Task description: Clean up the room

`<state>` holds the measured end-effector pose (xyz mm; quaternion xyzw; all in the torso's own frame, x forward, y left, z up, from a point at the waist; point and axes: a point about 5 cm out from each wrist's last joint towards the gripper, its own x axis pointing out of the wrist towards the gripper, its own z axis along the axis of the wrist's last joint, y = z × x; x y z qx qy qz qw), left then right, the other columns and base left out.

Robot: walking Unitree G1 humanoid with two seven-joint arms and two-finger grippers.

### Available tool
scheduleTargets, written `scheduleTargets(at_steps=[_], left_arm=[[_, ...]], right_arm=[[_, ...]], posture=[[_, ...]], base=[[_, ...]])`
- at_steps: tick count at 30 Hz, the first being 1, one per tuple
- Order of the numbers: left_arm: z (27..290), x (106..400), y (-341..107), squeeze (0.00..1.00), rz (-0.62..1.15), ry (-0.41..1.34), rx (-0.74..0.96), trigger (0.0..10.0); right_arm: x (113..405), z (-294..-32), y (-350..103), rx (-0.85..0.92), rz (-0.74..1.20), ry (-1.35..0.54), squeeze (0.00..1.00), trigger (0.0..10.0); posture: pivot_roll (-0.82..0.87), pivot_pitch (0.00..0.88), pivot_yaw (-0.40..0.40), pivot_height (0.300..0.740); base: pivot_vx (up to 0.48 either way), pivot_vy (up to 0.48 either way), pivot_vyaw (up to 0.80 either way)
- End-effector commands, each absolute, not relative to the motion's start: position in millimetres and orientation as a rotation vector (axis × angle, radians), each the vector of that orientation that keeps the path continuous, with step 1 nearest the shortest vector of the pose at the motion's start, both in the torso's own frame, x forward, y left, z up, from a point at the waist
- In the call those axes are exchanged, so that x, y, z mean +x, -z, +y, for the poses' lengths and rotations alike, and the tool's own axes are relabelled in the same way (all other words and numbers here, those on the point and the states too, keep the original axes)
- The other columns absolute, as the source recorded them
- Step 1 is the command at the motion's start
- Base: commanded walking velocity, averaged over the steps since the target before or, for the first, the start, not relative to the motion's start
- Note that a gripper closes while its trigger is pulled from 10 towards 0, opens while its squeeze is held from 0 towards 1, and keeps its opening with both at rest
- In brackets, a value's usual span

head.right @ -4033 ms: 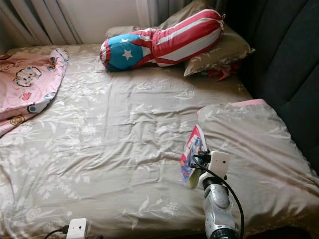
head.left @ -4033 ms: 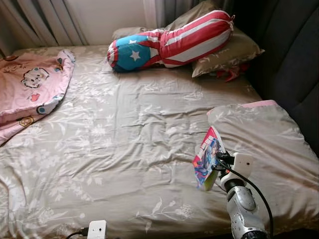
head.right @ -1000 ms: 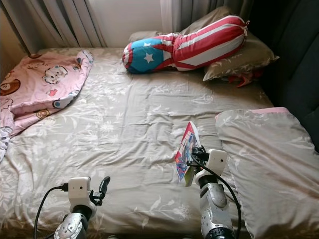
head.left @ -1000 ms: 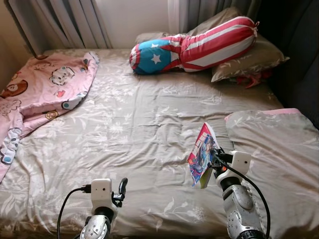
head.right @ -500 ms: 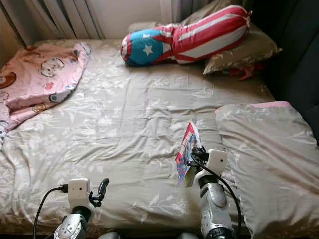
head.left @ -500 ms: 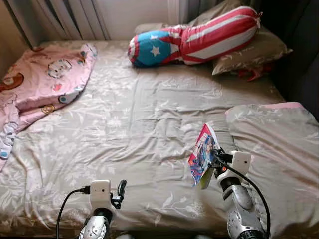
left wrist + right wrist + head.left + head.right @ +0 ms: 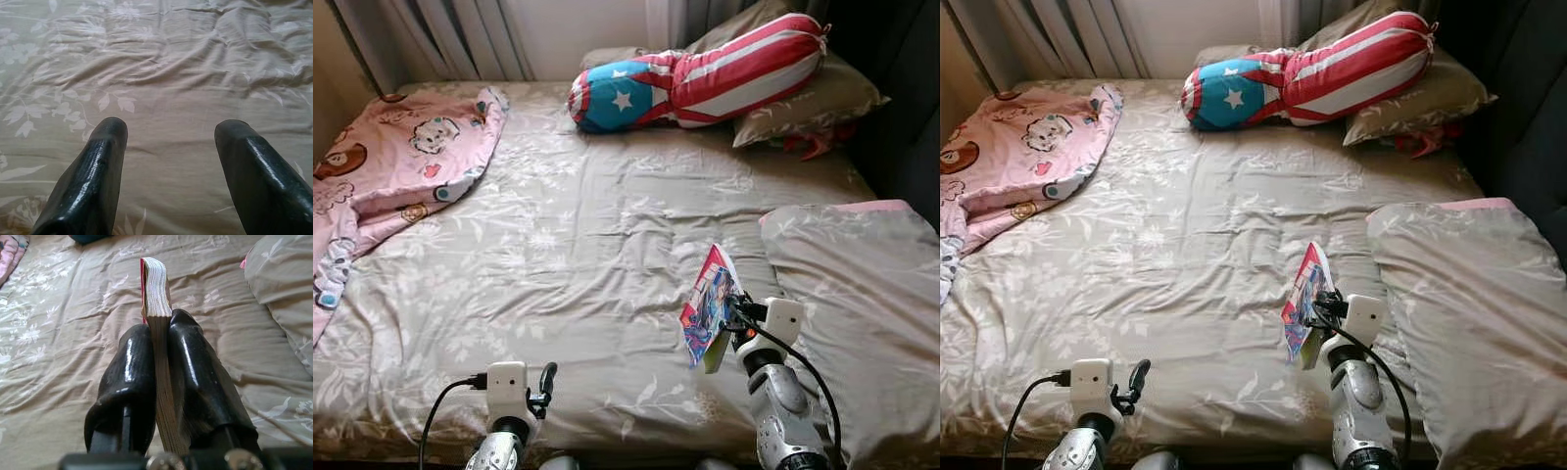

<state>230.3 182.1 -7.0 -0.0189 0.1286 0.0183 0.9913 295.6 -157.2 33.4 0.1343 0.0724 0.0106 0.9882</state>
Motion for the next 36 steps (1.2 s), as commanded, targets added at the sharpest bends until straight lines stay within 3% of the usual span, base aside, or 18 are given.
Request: scheduleTargets(at_steps=[1,21,30,36], left_arm=[[184.7,227.4,10.6,0.0,0.272,-0.043,-0.036,10.0],[187.7,226.4,16.1,0.0,0.285,-0.046,-0.03,10.0],[191.5,224.9,15.9,0.0,0.283,-0.043,-0.019,10.0],[196.5,222.7,13.4,0.0,0.275,-0.032,0.006,10.0]], right_arm=[[297.9,-153.7,-35.6,0.259,0.142,-0.037,0.0,10.0],[309.1,-149.2,-47.5,0.314,0.087,-0.075,0.0,10.0],[330.2,-141.0,-61.6,0.547,0.085,-0.116,0.0,10.0],[349.8,-133.8,-78.4,0.839,0.064,-0.165,0.0,10.0]], posture=[[-0.03,0.155,0.026,0.657],[-0.02,0.159,0.033,0.647],[-0.01,0.169,0.054,0.647],[0.02,0.178,0.079,0.647]], base=[[0.0,0.0,0.0],[0.0,0.0,0.0],[0.0,0.0,0.0],[0.0,0.0,0.0]])
